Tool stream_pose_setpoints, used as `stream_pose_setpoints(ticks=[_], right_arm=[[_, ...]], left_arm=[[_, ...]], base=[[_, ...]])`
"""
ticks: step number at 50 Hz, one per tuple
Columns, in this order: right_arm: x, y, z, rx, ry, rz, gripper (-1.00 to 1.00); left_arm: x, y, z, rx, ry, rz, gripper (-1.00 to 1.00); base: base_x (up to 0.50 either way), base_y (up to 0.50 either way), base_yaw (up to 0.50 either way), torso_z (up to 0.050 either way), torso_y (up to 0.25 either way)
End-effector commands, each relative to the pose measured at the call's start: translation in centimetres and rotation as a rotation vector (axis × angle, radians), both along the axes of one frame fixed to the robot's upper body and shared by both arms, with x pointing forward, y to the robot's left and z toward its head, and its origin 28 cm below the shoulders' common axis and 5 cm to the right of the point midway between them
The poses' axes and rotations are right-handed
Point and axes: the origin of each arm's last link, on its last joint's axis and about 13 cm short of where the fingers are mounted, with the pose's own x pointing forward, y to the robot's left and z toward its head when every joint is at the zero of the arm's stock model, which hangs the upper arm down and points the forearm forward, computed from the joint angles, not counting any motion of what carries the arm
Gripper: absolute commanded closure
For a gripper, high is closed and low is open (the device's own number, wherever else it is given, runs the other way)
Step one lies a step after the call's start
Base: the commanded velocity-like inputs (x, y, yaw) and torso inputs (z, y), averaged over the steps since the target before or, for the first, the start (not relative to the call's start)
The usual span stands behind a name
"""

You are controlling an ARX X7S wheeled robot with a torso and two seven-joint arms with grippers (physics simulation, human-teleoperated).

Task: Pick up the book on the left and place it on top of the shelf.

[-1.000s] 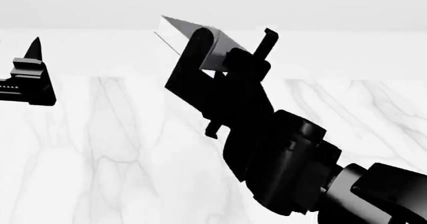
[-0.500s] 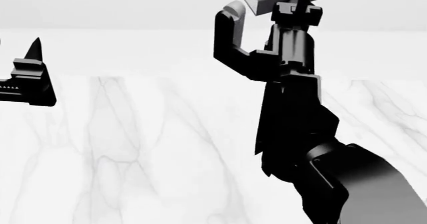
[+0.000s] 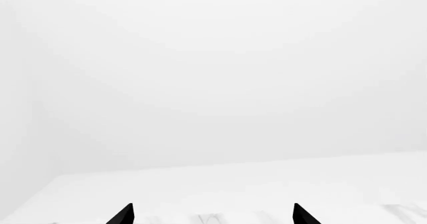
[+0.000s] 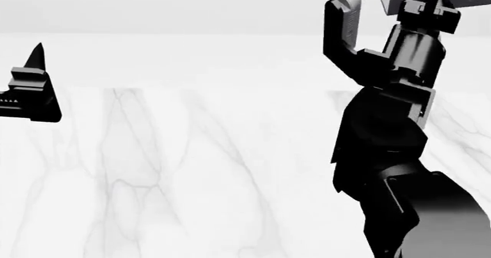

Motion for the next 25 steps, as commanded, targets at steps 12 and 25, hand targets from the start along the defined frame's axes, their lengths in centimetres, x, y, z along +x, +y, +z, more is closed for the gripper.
stream_pose_setpoints(ticks=[12, 25], right_arm=[[-2.7, -5.3, 0.7, -0.013, -0.009, -0.433, 1.0], [-4.3, -7.4, 0.0, 0.023, 0.017, -0.619, 1.0]], left_arm=[[-0.1, 0.2, -0.1, -0.004, -0.001, 0.005, -1.0], [-0.1, 0.2, -0.1, -0.004, -0.001, 0.006, -1.0]], base=[[0.0, 0.0, 0.0, 0.0, 0.002], [0.0, 0.0, 0.0, 0.001, 0.002]])
